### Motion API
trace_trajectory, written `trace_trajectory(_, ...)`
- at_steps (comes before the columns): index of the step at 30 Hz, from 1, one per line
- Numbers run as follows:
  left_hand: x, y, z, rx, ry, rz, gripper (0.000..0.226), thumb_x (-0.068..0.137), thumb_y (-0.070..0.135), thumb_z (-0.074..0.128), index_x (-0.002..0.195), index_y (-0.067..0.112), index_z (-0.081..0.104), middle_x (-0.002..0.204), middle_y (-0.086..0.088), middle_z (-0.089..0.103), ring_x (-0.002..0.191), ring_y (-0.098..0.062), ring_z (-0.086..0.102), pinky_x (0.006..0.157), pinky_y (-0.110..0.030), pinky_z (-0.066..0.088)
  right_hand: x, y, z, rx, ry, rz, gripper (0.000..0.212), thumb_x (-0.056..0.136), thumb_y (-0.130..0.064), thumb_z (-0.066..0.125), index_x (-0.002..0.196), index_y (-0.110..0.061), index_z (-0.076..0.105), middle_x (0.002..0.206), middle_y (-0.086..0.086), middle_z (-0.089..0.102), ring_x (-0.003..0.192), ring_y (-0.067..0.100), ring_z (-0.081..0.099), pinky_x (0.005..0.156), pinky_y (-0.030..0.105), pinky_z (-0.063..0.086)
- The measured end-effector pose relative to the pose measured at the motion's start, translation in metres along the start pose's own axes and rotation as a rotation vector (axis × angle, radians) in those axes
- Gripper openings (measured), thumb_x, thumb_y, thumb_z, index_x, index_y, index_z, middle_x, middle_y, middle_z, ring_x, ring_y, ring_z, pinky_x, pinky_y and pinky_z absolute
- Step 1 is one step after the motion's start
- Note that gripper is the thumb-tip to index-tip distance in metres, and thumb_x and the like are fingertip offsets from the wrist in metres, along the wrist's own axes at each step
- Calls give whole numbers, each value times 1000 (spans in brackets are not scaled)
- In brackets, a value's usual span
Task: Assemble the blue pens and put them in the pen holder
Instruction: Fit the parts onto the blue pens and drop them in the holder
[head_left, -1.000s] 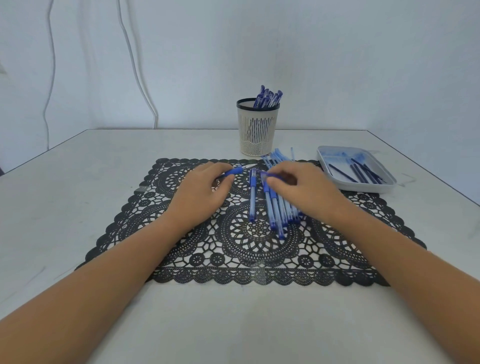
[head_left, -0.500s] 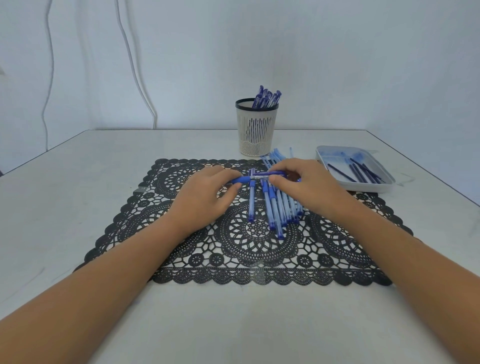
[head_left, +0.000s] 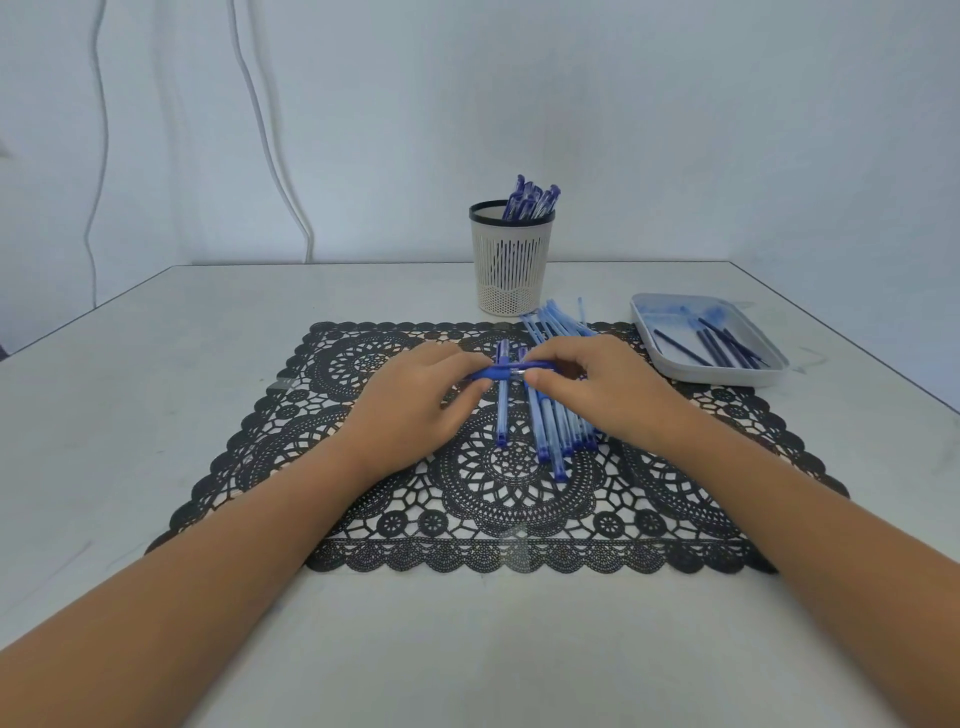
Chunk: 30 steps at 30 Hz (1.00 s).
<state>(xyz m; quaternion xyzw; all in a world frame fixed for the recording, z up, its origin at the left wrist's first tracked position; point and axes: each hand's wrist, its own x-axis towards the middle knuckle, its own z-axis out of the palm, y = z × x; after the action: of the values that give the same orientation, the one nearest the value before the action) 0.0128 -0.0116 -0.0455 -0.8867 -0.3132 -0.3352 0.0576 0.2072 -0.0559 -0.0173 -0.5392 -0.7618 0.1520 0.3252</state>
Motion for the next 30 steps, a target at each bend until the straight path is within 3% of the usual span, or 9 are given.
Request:
trace_trajectory(3, 0, -3, -2, -37, -22, -40, 40, 89, 39, 40, 106, 12, 66, 86, 4, 66, 78, -11, 54, 68, -25, 43, 0, 0, 2, 28, 20, -20, 15, 90, -25, 58, 101, -22, 68, 83, 0, 68, 76, 19, 59, 71, 26, 45)
trace_trajectory(9, 0, -2, -7, -206, -140, -173, 34, 87, 37, 45, 105, 18, 66, 72, 21, 55, 68, -2, 51, 61, -26, 41, 1, 1, 10, 13, 67, -97, 18, 87, -20, 62, 103, -18, 70, 80, -16, 61, 75, 1, 54, 69, 6, 37)
trace_trajectory(13, 4, 1, -11, -310, -216, -261, 17, 93, 25, 52, 102, 19, 65, 69, 6, 61, 63, -15, 55, 60, -32, 42, 2, 1, 7, -47, 71, -122, 17, 88, -20, 60, 103, -20, 69, 85, -7, 65, 81, 9, 56, 73, 11, 38)
trace_trajectory(17, 16, 5, -12, -203, -236, -238, 25, 94, 23, 49, 116, 22, 61, 71, 16, 56, 60, 0, 47, 55, -17, 33, 5, 10, 1, -53, 60, -71, 28, 92, -30, 54, 118, -25, 61, 92, -16, 58, 88, 4, 52, 71, 4, 34)
trace_trajectory(21, 32, -1, -20, -163, -105, -381, 23, 95, 25, 48, 112, 21, 63, 71, 10, 59, 56, 0, 47, 51, -14, 32, 7, 34, 0, -160, 152, 30, 41, 96, -34, 44, 134, -19, 48, 123, -1, 57, 116, 12, 45, 96, 24, 31)
trace_trajectory(25, 77, -14, -36, -163, 123, -502, 26, 92, 26, 52, 114, 20, 65, 98, 0, 56, 83, -13, 49, 72, -26, 37, 10, 53, 5, -344, 81, 64, 41, 97, -31, 42, 132, -11, 51, 137, 5, 49, 129, 17, 38, 108, 25, 22)
trace_trajectory(30, 151, -36, -60, -442, 392, -635, 22, 88, 21, 57, 108, 16, 66, 75, 5, 59, 61, -1, 52, 61, -13, 41, 12, 58, 8, -296, 49, 76, 42, 97, -31, 40, 135, -12, 48, 141, 2, 44, 131, 14, 34, 110, 23, 19)
